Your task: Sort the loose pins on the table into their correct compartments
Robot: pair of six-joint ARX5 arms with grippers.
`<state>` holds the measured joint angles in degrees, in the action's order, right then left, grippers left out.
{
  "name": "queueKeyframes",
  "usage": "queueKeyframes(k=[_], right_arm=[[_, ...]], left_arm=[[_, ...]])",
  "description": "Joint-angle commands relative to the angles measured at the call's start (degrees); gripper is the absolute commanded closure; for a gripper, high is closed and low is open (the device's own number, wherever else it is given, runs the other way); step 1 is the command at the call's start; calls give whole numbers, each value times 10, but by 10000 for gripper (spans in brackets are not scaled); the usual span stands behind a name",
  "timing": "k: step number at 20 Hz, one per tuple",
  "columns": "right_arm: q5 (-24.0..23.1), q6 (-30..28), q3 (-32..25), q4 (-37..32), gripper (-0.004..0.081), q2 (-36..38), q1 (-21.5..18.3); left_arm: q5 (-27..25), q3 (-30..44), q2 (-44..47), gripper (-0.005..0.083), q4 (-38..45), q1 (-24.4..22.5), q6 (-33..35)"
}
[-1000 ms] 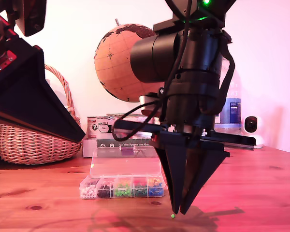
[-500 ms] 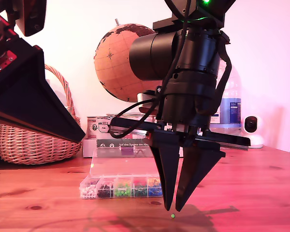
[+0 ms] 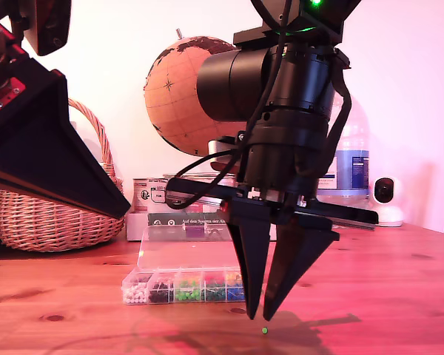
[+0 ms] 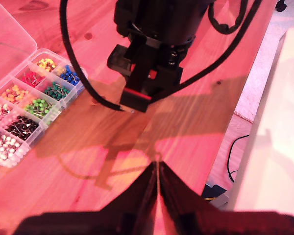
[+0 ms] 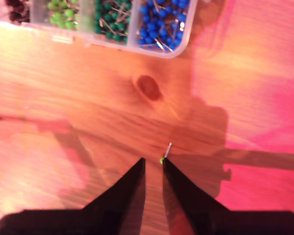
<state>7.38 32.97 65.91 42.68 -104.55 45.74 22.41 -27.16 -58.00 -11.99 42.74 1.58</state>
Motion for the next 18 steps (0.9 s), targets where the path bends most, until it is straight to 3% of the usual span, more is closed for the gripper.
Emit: queueKeyframes(k=[1, 18], right_arm=[[0, -2, 5, 4, 684, -16, -4], [7, -4, 5, 2, 689, -51, -4]], left_arm=[[0, 5, -5, 793, 3, 2, -3], [0, 5, -5, 793, 3, 2, -3]])
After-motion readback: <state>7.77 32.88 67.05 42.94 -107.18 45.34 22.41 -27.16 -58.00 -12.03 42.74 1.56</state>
